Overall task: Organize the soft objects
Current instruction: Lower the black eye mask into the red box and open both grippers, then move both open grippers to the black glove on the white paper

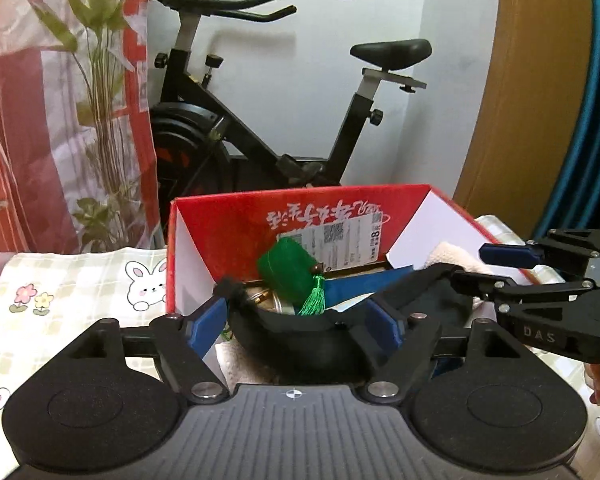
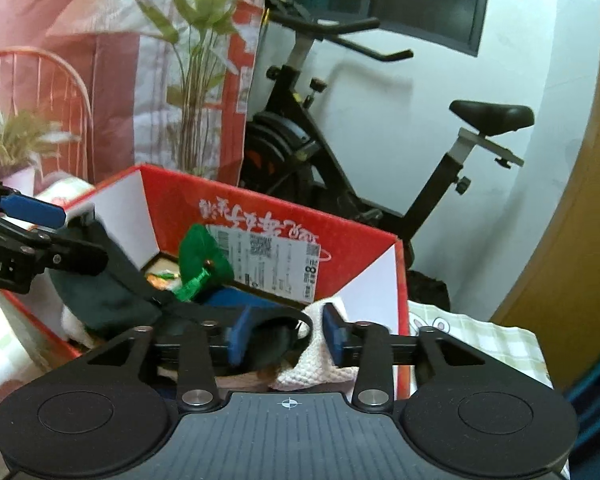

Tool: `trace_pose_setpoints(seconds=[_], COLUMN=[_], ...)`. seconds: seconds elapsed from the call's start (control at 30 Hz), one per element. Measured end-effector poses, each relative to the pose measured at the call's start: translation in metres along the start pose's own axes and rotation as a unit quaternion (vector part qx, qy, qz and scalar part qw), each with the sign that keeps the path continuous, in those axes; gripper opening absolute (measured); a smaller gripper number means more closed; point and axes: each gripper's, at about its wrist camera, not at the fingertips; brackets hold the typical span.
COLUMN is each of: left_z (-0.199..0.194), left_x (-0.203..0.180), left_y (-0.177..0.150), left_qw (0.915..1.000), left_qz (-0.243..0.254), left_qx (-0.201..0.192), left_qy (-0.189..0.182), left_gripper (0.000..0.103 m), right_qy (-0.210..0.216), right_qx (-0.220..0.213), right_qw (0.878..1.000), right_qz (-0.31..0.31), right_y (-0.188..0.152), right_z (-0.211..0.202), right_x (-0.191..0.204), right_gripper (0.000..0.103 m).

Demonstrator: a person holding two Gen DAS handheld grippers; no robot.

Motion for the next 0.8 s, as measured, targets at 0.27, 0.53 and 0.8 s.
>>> trace_pose_setpoints(seconds=[0.27,0.53,0.8], left_z=[-0.045,-0.07,-0.054], left_x=[0.0,-0.01,-0.023], left_y=[-0.021,-0.091,-0.16], left_qw=[0.9994,0.9968,0.9898], left_qz=[-0.02,-0.037,-0.061], left_qx=[-0.01,0.018,0.077], left_qy=[-0.025,-0.068,-0.103], left_gripper=[0.08,0.08,0.077], right_qy=[0.056,0.115,0.13], right_qx=[-0.032,-0.022,0.035], right_qw=[0.997,0.991,0.99], right_qz=[0.034,0.062,0.032], right_y=[-0.026,-0.092,-0.16], right_z=[-0.055,-0.09,-0.097], right_x=[-0.002,0.01,0.033], right_gripper=[0.045,0.045,0.047])
Point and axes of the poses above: each gripper's, at about its wrist camera, not at the fingertips, and z roughly the way its jaws point, x to its left, y to its top, and after that the axes turned 15 degrees about x, right-handed
